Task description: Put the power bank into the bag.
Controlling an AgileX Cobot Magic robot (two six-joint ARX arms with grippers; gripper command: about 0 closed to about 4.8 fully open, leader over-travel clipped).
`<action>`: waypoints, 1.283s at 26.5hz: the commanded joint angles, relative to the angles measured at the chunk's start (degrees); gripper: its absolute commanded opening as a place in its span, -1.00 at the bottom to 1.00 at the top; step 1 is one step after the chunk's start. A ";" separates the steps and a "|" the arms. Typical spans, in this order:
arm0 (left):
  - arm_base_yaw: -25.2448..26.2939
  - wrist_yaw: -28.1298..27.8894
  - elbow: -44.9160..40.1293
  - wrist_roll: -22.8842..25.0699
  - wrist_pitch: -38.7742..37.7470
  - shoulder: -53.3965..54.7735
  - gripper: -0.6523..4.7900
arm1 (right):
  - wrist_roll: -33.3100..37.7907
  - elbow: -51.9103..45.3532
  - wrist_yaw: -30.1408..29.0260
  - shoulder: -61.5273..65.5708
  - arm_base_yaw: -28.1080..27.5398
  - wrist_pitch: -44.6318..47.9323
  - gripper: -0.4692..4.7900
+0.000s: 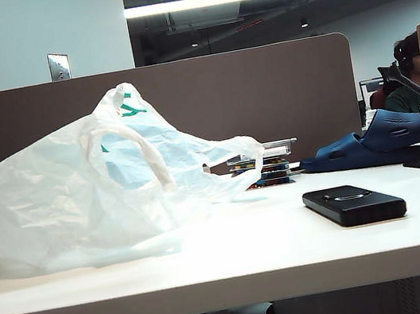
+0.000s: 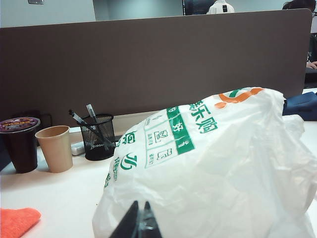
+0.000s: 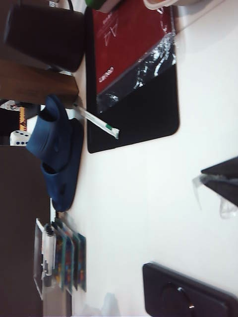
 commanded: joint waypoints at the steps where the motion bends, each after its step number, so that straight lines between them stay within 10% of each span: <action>1: 0.00 0.02 0.35 0.00 2.16 0.00 -0.78 | 0.11 -0.13 0.00 -0.04 0.09 3.41 -0.85; 34: 0.00 1.51 18.71 -0.42 -12.92 0.02 -0.78 | 0.72 28.22 -0.02 3.54 0.11 -13.16 -0.86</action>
